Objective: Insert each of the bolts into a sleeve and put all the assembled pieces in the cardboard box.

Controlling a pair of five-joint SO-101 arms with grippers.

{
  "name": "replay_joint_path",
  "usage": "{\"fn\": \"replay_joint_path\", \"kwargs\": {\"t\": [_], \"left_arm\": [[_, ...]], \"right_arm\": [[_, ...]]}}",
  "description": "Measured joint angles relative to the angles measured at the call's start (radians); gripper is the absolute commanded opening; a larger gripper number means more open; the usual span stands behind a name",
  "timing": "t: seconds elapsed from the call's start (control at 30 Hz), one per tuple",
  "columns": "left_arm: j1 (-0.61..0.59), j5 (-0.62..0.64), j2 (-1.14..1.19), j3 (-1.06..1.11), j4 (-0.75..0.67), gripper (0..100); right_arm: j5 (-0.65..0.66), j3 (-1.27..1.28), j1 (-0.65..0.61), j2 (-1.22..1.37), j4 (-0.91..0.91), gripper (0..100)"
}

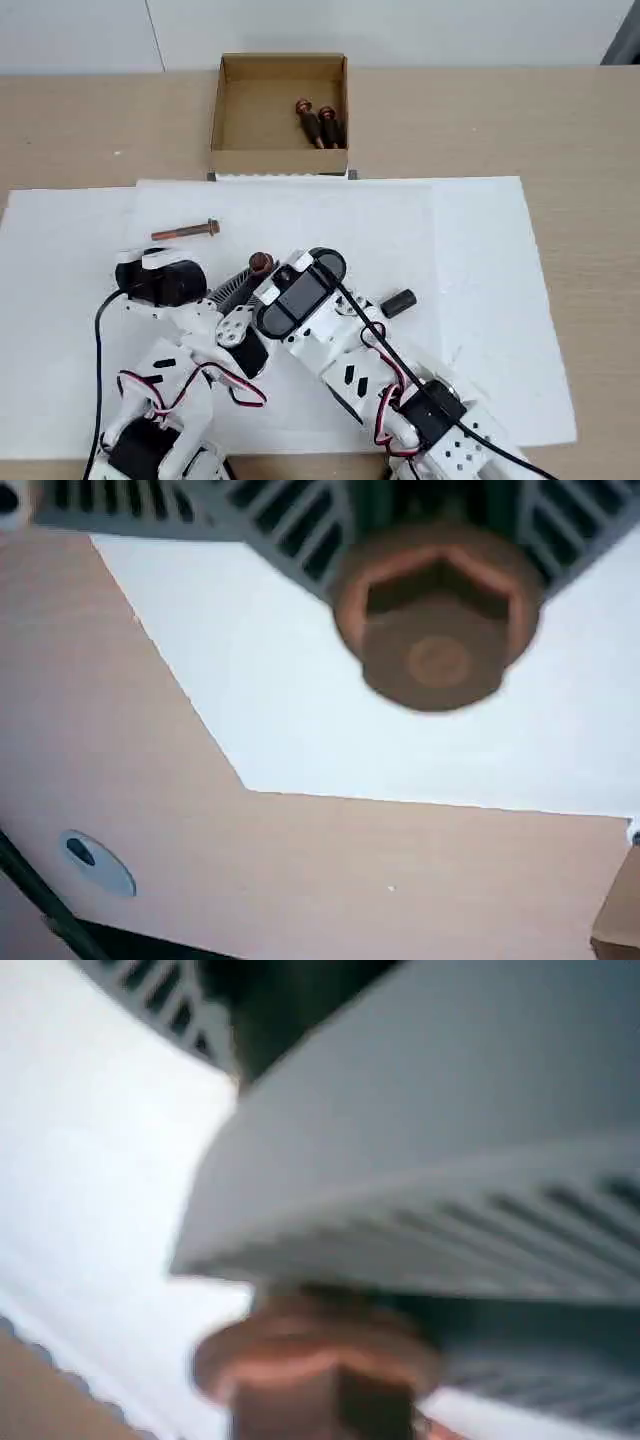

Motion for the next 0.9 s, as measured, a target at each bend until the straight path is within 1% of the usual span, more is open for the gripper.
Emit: {"fn": "replay_joint_path", "kwargs": {"t": [0.17, 0.2, 0.33, 0.4, 0.57, 0.77, 0.9], "left_arm": [[0.000, -0.006, 0.000, 0.000, 0.000, 2], [0.000, -0.015, 0.000, 0.000, 0.000, 4], [-0.029, -0.080, 0.000, 0.002, 0.000, 21], [-0.058, -0.117, 0.000, 0.003, 0.000, 25], [-0.107, -0.187, 0.006, 0.011, 0.009, 25], [-0.120, -0.204, 0.008, 0.006, 0.009, 25], [-0.121, -0.204, 0.008, -0.038, 0.009, 25]], "right_arm": [[0.000, 0.002, 0.003, 0.000, 0.000, 0.3], [0.000, 0.002, 0.003, 0.000, 0.000, 0.3], [0.000, 0.002, 0.008, 0.000, 0.000, 0.3], [0.000, 0.002, 0.017, 0.000, 0.000, 0.3], [0.002, -0.003, 0.018, -0.002, -0.021, 0.3], [0.002, -0.003, 0.017, -0.002, -0.021, 0.3], [0.002, 0.021, 0.017, -0.003, -0.021, 0.3]]}}
